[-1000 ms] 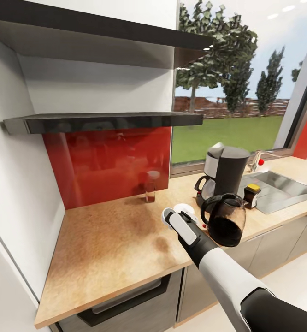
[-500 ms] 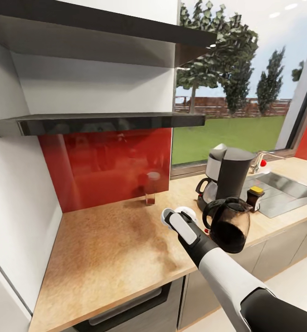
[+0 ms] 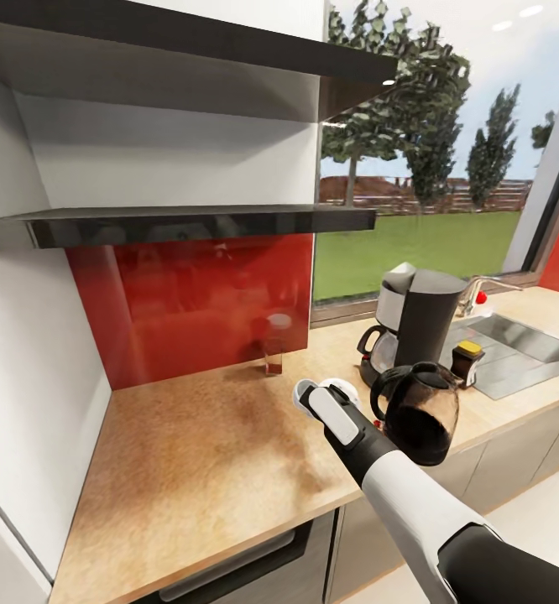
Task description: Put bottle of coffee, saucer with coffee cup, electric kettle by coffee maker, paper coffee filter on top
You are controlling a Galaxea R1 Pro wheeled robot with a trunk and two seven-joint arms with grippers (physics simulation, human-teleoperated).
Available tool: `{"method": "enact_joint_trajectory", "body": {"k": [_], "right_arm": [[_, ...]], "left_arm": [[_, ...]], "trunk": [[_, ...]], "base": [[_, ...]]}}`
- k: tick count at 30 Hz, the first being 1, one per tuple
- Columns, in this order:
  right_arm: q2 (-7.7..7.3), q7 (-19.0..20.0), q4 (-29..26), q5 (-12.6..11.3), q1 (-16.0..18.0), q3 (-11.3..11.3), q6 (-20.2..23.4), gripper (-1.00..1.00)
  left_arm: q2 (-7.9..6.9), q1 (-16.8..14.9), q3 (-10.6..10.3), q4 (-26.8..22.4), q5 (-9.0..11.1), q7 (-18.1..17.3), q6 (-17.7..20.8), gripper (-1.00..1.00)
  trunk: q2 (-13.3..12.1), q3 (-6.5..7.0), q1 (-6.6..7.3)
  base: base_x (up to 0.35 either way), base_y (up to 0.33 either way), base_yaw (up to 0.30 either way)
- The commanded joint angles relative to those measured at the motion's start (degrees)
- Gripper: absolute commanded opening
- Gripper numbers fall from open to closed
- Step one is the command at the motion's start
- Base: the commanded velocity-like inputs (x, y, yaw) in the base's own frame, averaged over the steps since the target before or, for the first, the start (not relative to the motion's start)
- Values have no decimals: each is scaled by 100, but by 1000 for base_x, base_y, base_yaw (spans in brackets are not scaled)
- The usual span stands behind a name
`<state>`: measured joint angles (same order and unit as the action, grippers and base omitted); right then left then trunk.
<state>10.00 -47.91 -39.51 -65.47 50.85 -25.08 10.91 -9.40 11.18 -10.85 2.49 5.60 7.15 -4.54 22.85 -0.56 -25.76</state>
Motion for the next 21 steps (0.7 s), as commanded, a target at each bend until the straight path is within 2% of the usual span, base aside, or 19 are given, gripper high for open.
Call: {"method": "enact_joint_trajectory", "body": {"k": [1, 8, 14, 21], "right_arm": [[0, -16, -4, -1, 4, -6, 34, -100], [0, -16, -4, -1, 4, -4, 30, -100], [0, -16, -4, -1, 4, -5, 25, -100], [0, -16, -4, -1, 4, -6, 26, -100]], "left_arm": [[4, -2, -48, 11, 57, 6, -32, 100], [15, -2, -48, 8, 55, 3, -30, 100], [17, -2, -48, 9, 55, 5, -29, 100], [10, -2, -48, 14, 55, 6, -29, 100]], "trunk": [[8, -6, -3], [8, -6, -3], [8, -6, -3], [8, -6, -3]], "base": [[4, 0, 0], [2, 0, -7], [150, 0, -180], [62, 0, -39]]}}
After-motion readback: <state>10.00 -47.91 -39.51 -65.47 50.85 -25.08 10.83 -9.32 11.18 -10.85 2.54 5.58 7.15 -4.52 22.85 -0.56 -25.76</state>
